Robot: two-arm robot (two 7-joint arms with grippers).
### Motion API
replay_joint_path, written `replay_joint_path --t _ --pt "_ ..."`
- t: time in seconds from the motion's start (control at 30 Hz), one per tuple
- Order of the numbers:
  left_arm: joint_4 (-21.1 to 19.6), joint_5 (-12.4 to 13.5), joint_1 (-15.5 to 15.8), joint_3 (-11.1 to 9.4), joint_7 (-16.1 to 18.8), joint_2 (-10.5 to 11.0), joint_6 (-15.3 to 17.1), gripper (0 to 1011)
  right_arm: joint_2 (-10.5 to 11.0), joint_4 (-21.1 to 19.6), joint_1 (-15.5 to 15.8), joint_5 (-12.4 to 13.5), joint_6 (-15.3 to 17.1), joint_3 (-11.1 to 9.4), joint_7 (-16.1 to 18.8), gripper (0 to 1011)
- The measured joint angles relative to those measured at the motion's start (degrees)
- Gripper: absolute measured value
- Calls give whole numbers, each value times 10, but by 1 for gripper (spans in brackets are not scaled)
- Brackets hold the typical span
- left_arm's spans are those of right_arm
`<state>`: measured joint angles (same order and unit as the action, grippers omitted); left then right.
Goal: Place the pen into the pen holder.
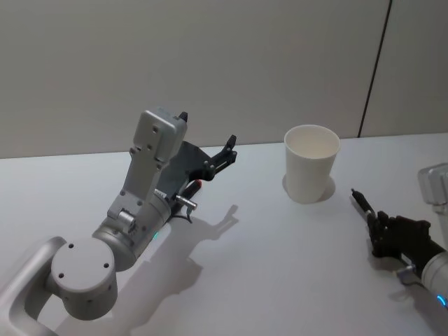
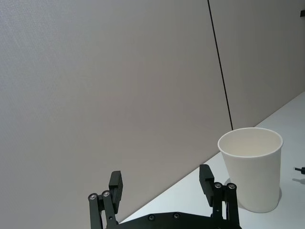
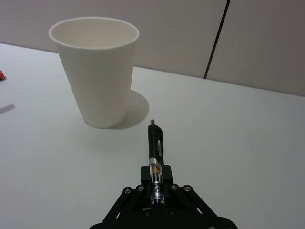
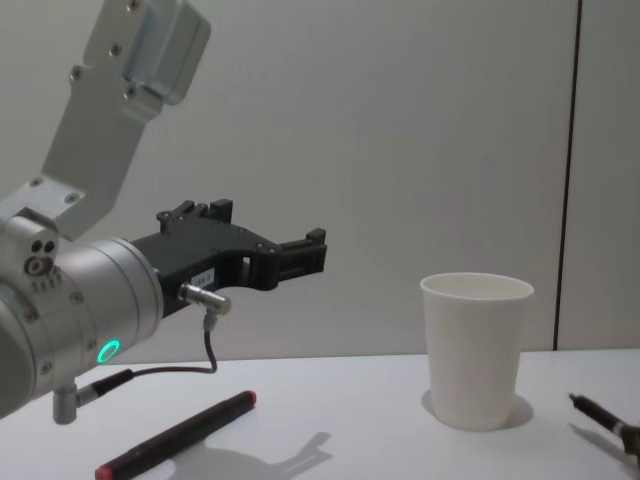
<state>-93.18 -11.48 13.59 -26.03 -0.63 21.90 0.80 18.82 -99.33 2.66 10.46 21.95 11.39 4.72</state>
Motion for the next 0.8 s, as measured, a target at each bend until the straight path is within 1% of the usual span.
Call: replay_joint_path --t 0.1,0.13,0.23,0.8 --pt "0 0 0 0 0 0 0 1001 0 0 0 -2 -17 -1 0 123" --pt "0 0 0 0 0 0 0 1001 0 0 0 -3 -27 -1 0 123" --pt "0 0 0 0 0 0 0 1001 0 -1 1 -5 -41 -2 0 123" --pt "0 0 0 0 0 0 0 1001 1 -2 -2 -14 -173 -10 1 123"
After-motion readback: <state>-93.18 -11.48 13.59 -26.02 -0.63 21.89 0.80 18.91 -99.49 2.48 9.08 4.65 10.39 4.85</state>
